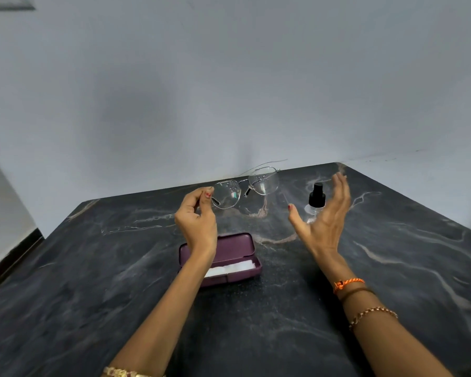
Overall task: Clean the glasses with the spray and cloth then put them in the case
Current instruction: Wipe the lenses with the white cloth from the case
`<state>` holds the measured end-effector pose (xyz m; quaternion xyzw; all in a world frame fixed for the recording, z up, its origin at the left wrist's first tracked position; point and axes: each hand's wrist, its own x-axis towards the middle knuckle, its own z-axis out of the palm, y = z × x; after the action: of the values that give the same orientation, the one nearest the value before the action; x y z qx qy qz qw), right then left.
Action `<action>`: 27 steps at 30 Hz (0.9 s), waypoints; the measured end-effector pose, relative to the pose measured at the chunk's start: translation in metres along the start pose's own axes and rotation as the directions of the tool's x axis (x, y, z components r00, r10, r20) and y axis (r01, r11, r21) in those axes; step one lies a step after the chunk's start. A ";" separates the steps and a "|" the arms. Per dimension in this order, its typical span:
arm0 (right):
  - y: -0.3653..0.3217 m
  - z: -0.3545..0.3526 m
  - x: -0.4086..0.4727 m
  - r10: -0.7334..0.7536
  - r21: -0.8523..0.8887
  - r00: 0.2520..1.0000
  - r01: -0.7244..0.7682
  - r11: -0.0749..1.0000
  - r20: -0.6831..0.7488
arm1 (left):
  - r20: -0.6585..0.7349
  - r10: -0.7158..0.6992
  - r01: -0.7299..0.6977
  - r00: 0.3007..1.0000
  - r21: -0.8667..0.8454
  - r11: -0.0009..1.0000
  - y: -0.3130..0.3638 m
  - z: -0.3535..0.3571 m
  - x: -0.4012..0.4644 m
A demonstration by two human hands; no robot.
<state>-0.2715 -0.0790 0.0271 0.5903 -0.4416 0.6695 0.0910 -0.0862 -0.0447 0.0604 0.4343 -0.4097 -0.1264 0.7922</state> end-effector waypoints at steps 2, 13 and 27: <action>-0.007 0.001 -0.002 -0.137 0.039 0.990 0.136 0.990 0.028 | -0.034 0.005 -0.004 0.999 0.013 1.000 0.000 -0.012 0.004; -0.062 0.016 -0.027 -0.396 0.249 0.783 0.311 0.917 0.479 | -0.238 0.033 -0.005 0.971 0.115 0.993 -0.015 -0.090 0.029; -0.047 0.006 -0.012 -0.076 0.019 0.363 0.161 0.987 0.929 | -0.212 0.038 -0.012 0.977 0.125 0.992 -0.023 -0.103 0.022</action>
<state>-0.2330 -0.0506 0.0388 0.8899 -0.3978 0.1984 -0.1019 0.0090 -0.0104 0.0242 0.4882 -0.3345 -0.0434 0.8049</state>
